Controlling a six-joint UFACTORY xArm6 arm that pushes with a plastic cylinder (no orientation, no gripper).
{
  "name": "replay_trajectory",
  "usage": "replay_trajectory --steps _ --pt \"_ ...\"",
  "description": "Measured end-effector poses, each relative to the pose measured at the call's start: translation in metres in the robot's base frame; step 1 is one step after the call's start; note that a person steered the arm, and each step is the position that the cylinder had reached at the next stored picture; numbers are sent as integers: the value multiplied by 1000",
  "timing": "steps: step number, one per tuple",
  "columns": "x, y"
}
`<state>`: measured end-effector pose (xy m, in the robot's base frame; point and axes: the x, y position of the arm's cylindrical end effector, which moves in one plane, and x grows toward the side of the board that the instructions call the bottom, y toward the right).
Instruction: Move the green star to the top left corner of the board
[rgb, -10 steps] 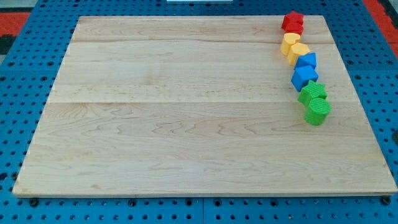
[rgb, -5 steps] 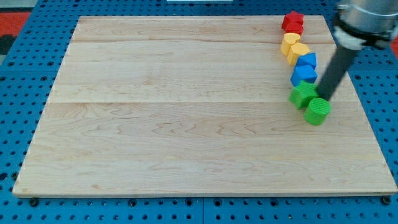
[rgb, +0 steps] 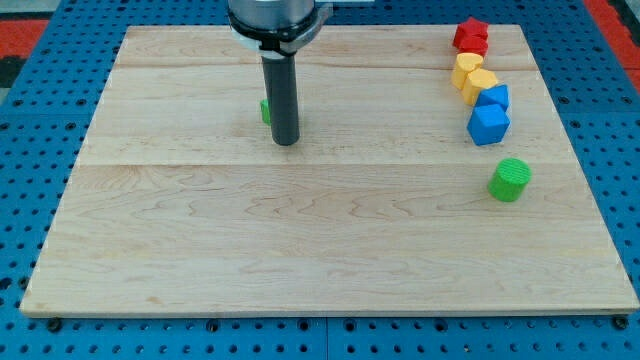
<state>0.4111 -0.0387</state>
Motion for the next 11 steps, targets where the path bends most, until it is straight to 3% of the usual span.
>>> replay_trajectory --steps 1,3,4,6,7,9,11 --pt "-25 3" --pt "-135 -78" --pt "-156 -98" --pt "-139 -39" --pt "-170 -43" --pt "-187 -130" --pt "-182 -147"
